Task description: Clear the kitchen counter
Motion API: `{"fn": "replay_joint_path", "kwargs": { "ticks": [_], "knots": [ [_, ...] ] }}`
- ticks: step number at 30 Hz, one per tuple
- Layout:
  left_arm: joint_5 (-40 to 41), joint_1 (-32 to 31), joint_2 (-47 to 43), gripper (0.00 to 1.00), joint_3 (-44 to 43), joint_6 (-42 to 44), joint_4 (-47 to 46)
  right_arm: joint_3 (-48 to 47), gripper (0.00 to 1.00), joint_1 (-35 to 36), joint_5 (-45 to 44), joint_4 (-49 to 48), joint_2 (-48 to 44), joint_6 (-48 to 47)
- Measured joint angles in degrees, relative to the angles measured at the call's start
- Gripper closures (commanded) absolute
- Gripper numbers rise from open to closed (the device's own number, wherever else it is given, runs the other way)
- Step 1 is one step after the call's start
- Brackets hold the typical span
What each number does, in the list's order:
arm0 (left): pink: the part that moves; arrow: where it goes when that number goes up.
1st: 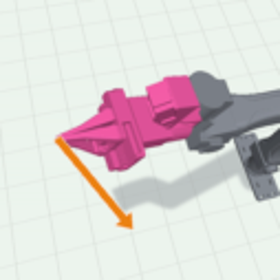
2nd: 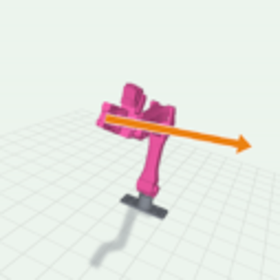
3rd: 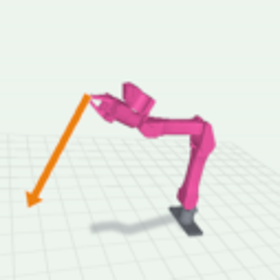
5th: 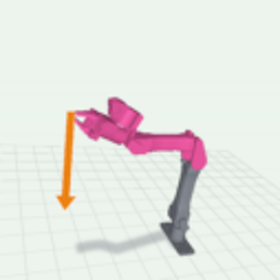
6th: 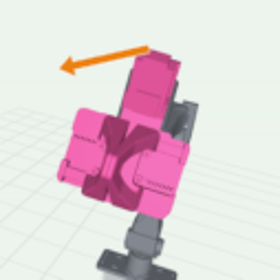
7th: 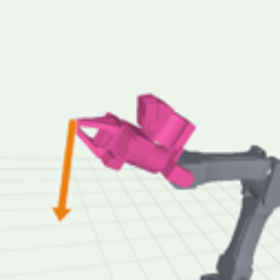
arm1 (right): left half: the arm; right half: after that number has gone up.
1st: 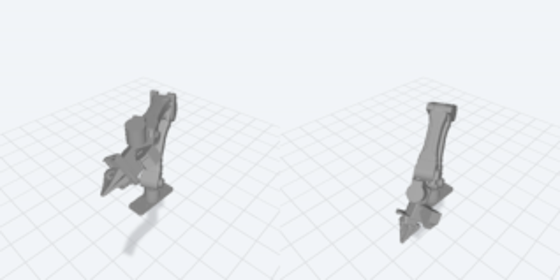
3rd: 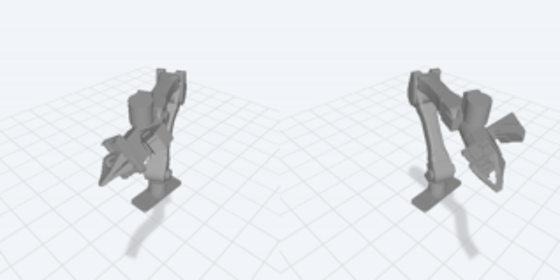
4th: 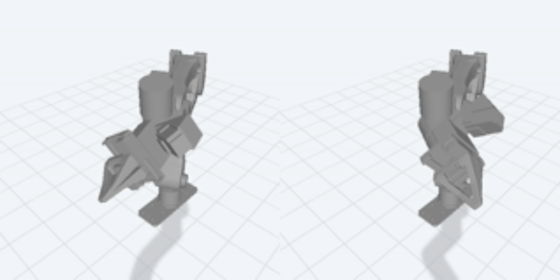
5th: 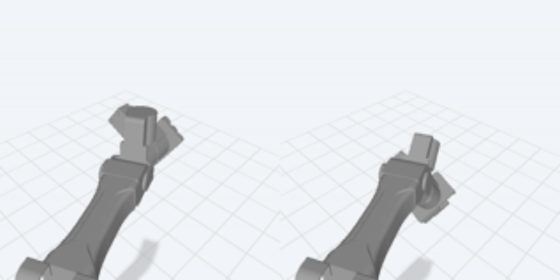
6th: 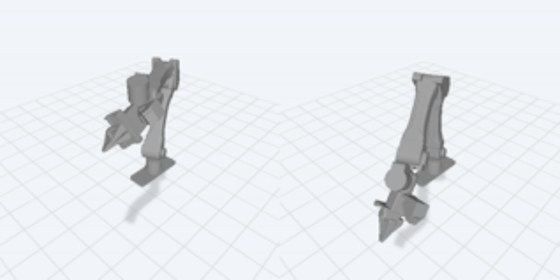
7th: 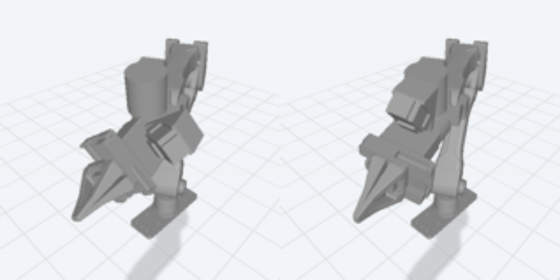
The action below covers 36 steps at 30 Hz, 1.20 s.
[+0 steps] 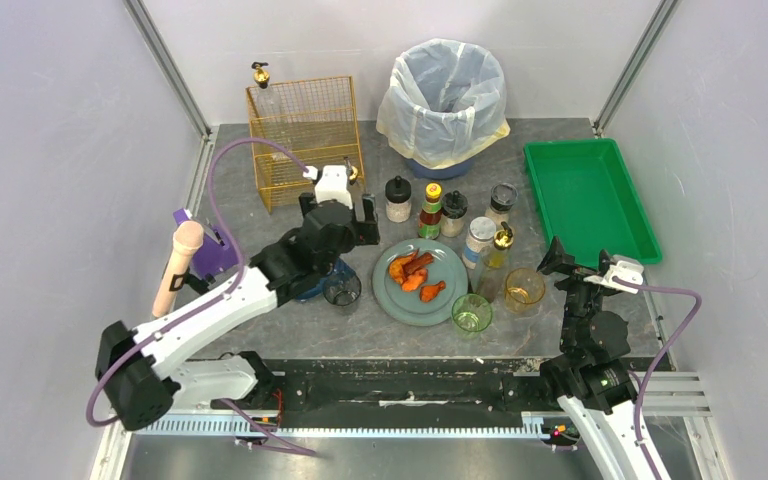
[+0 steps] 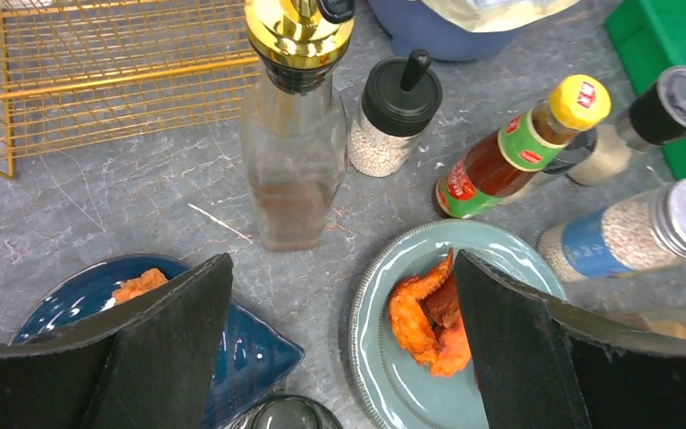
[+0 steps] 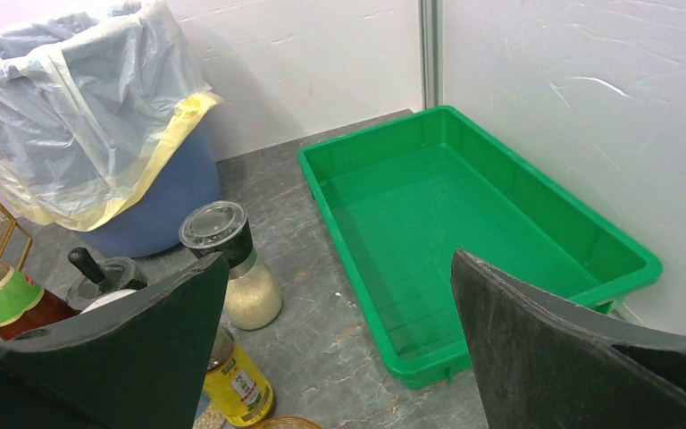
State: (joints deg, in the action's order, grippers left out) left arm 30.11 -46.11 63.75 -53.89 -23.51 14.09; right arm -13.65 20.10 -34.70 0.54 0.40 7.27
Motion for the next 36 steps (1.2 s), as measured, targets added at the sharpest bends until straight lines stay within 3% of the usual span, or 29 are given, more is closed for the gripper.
{"fn": "replay_joint_path", "kwargs": {
  "ticks": [12, 27, 31, 36],
  "knots": [
    [13.09, -1.11, 12.28, 0.01, 0.07, -1.64, -8.70, 0.00, 0.02, 0.02, -0.02, 0.00, 0.00, 0.00],
    [13.00, 3.63, 20.96, 0.07, -0.57, -1.05, -17.25, 0.00, 0.02, 0.02, -0.04, 0.00, 0.00, 0.00],
    [11.61, 5.01, 21.35, 0.14, -0.57, -0.39, -18.82, 0.00, 0.02, 0.02, -0.04, -0.02, 0.00, -0.02],
    [10.54, 5.25, 21.57, 0.32, -0.57, 0.96, -20.06, 0.00, 0.02, 0.02, -0.04, -0.02, 0.00, -0.02]
  ]
}}
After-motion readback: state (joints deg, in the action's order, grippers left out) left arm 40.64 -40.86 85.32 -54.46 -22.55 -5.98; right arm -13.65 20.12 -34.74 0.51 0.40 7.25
